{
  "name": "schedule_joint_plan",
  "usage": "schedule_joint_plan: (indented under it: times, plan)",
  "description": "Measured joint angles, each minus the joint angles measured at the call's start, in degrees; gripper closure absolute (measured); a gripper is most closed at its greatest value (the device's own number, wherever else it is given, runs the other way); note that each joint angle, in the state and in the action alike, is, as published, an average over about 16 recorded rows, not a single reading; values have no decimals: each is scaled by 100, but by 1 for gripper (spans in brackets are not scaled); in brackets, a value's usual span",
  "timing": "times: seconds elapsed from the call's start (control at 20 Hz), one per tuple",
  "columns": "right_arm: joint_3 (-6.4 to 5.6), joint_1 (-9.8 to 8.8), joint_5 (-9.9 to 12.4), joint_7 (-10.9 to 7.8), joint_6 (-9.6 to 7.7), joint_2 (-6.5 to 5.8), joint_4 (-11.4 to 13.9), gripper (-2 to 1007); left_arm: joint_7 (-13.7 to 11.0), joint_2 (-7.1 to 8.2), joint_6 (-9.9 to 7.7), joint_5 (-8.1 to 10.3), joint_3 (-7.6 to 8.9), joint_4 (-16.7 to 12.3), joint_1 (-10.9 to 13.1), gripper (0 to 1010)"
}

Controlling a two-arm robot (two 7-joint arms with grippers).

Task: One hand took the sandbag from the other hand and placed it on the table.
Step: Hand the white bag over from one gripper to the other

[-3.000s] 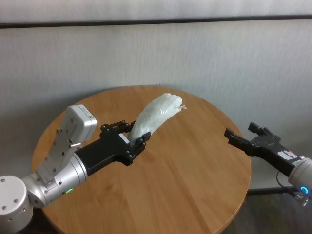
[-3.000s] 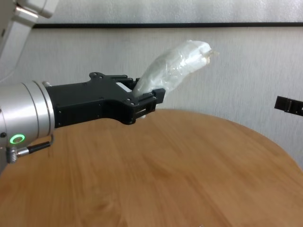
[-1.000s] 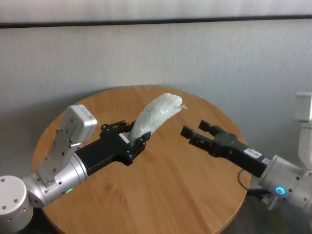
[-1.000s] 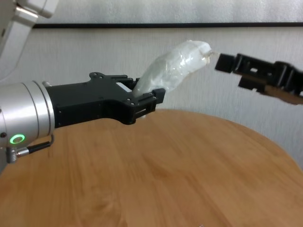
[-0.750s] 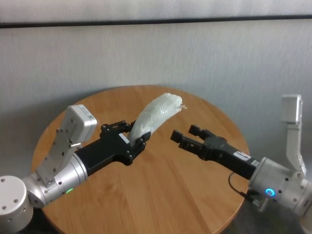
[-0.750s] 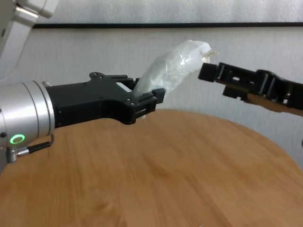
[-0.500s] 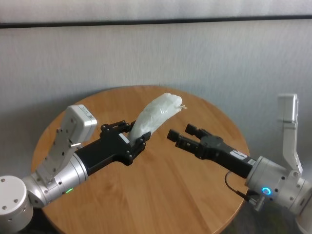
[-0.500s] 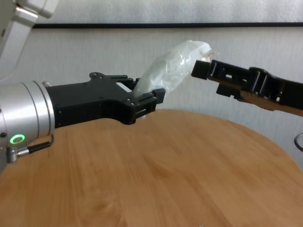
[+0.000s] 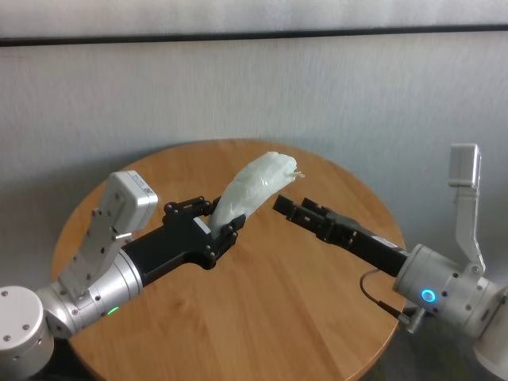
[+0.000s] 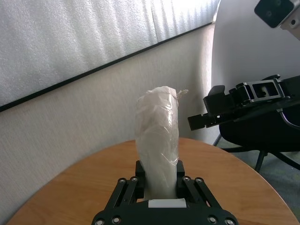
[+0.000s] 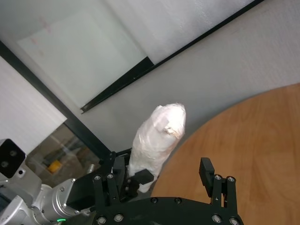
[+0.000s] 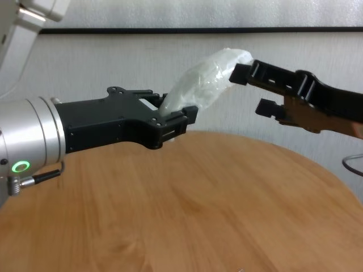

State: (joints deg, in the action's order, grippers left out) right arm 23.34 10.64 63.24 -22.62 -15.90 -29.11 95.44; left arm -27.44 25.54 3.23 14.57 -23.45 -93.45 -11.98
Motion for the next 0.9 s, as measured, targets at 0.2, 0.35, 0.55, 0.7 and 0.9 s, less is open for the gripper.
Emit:
schedule_joint_plan:
  times: [0.2, 0.35, 0.55, 0.7, 0.9]
  plan:
    - [28, 70, 204, 49, -95, 63, -52, 4, 0, 0, 0, 0, 0, 0, 0, 625]
    - [72, 132, 307, 70, -131, 108, -95, 4, 0, 0, 0, 0, 0, 0, 0, 625]
    - [140, 219, 400, 95, -143, 157, -152, 4, 0, 0, 0, 0, 0, 0, 0, 625]
    - [191, 291, 464, 128, -147, 195, -209, 4, 0, 0, 0, 0, 0, 0, 0, 625]
    - [256, 388, 541, 173, -145, 246, -297, 4, 0, 0, 0, 0, 0, 0, 0, 625]
